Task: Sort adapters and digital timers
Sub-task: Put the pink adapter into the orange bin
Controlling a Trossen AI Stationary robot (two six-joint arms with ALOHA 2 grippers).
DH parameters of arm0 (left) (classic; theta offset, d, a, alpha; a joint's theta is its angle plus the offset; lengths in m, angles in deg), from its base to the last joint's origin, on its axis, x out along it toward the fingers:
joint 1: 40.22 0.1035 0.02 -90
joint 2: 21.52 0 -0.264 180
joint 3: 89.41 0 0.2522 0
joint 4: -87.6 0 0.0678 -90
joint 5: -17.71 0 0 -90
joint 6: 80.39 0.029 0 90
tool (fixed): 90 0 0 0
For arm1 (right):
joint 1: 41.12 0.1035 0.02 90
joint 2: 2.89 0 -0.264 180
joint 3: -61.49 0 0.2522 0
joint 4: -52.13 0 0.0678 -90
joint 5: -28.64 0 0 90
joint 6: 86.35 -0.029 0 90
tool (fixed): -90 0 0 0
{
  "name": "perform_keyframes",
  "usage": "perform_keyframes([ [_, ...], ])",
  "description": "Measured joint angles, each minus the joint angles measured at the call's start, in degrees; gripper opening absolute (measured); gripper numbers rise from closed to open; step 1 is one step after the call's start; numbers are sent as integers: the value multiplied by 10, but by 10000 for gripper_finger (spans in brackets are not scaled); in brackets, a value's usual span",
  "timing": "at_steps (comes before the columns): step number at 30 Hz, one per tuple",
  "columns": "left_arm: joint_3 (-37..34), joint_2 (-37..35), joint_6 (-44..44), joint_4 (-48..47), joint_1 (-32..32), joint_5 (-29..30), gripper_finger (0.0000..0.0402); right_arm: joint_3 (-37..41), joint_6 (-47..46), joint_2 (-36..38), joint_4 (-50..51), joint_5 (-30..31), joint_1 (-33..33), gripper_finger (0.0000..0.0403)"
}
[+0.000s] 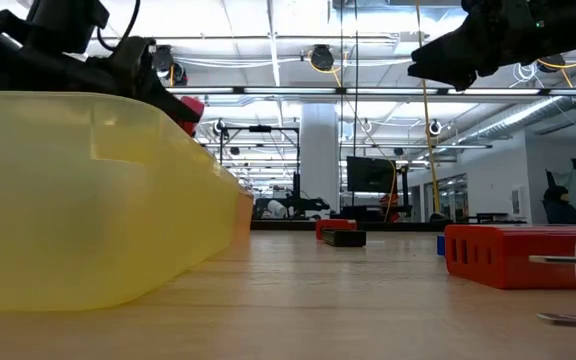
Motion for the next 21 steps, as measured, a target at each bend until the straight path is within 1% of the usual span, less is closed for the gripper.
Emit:
perform_keyframes([
  [3,0,7,12,-21,0,7,157,0,1,0,0,0,0,212],
  [6,0,14,25,-60,0,16,175,0,1,0,0,0,0,212],
  [9,0,24,26,-74,0,40,186,0,1,0,0,0,0,212],
  [11,0,26,24,-80,0,56,178,0,1,0,0,0,0,212],
  [14,0,26,27,-79,0,60,155,0,1,0,0,0,0,212],
  [19,0,26,26,-83,0,56,155,0,1,0,0,0,0,212],
  [21,0,26,16,-99,0,48,155,0,1,0,0,0,0,212],
])
